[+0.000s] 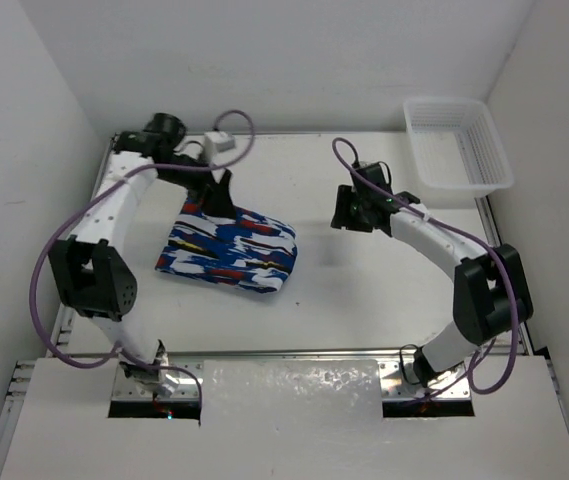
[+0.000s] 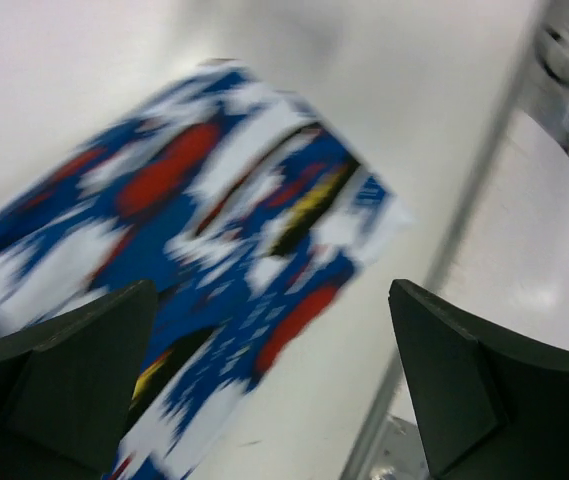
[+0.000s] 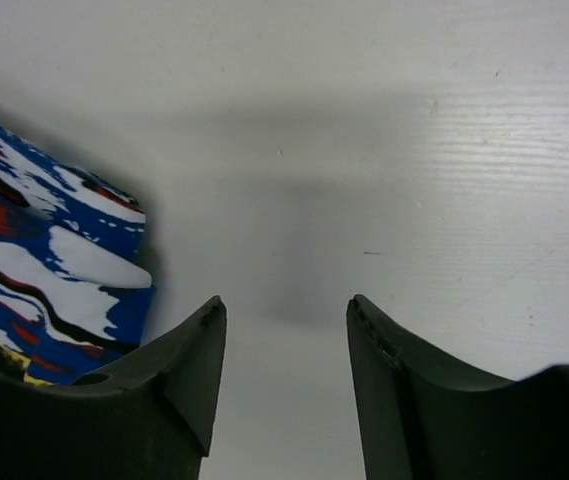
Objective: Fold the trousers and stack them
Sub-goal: Fold the trousers
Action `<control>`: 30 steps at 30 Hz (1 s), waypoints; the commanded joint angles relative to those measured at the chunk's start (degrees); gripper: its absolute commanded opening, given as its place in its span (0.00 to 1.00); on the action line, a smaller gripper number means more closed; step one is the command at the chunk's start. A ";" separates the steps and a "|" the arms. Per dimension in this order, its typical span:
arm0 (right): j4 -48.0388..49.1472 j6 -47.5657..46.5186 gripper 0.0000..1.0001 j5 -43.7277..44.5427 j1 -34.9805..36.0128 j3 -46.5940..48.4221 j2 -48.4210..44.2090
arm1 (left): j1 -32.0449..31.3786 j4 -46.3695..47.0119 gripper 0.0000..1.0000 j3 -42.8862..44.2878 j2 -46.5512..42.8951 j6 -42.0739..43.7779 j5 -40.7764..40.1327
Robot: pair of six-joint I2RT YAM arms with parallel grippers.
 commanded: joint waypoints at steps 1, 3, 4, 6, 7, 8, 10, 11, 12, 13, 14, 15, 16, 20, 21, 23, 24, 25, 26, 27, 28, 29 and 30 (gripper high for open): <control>4.68 -1.13 0.48 0.29 3.05 3.85 -4.39 | 11.03 8.89 1.00 -0.30 -3.05 -4.79 -1.85; 6.09 -3.50 0.37 0.29 6.40 5.16 -3.88 | 16.22 12.88 0.97 -2.94 -2.00 -10.24 -11.76; 7.75 -5.52 0.33 -0.32 9.98 6.82 -2.31 | 16.84 14.20 0.84 -5.30 -0.34 -10.09 -13.91; 9.60 -6.85 0.24 -7.76 12.73 8.24 0.16 | 17.55 15.43 0.71 -8.03 0.90 -10.35 -16.12; 10.83 -7.38 0.21 -11.10 14.40 8.68 1.39 | 17.64 16.05 0.68 -11.09 1.25 -10.44 -16.39; 11.63 -7.91 0.18 -14.70 15.11 8.95 3.49 | 17.64 18.32 0.66 -12.87 1.17 -10.70 -16.39; 12.34 -11.83 0.15 -24.03 17.39 7.99 5.08 | 17.73 21.84 0.66 -17.95 0.65 -13.07 -18.93; 11.29 -14.48 0.15 -26.84 18.18 7.81 5.88 | 17.81 24.73 0.65 -19.46 0.47 -13.60 -19.98; 9.54 -16.94 0.15 -29.57 18.98 7.90 7.80 | 17.90 25.71 0.64 -20.61 0.47 -14.56 -20.60; 4.22 -22.01 0.13 -29.77 20.46 8.68 9.04 | 18.25 26.86 0.64 -22.79 0.64 -14.83 -21.13; 1.29 -24.24 0.11 -30.03 20.91 9.12 10.61 | 18.52 27.39 0.63 -24.03 0.73 -15.36 -21.31; -0.83 -25.65 0.08 -30.21 21.35 9.39 14.11 | 18.61 27.83 0.63 -25.18 0.82 -15.54 -21.75; -3.54 -27.14 0.06 -30.03 21.53 9.04 15.89 | 18.87 28.79 0.63 -27.45 0.56 -15.63 -21.93; -2.87 -24.97 0.01 -26.09 21.18 7.46 21.96 | 19.22 29.94 0.63 -31.68 -0.67 -15.10 -22.89; -2.09 -23.05 0.01 -25.29 20.40 7.89 23.10 | 19.31 30.20 0.63 -33.08 -0.85 -14.93 -23.33; -1.90 -21.19 0.00 -20.91 19.52 8.51 23.46 | 19.31 30.38 0.63 -34.32 -1.38 -14.49 -23.51; -1.99 -20.14 0.00 -17.50 18.47 9.12 23.37 | 19.48 30.38 0.63 -35.29 -1.64 -14.31 -23.42; -1.99 -19.78 0.00 -16.68 17.93 9.30 23.20 | 19.57 30.38 0.63 -35.73 -1.73 -14.05 -23.42; -1.47 -19.08 0.00 -16.24 16.88 9.30 23.02 | 19.57 30.30 0.63 -36.26 -1.73 -13.70 -23.86; -1.29 -18.90 0.00 -15.89 16.53 9.39 22.94 | 19.66 30.03 0.63 -36.44 -1.47 -13.52 -24.21; -1.11 -18.81 0.00 -15.88 16.26 9.56 22.76 | 19.92 29.94 0.63 -36.52 -1.47 -13.08 -24.47; -1.20 -18.90 0.00 -15.80 16.17 9.83 22.76 | 20.19 29.86 0.63 -36.61 -1.21 -12.90 -25.00; -2.42 -18.90 0.00 -15.79 16.17 10.70 22.93 | 20.54 29.68 0.63 -36.61 -0.94 -12.73 -25.18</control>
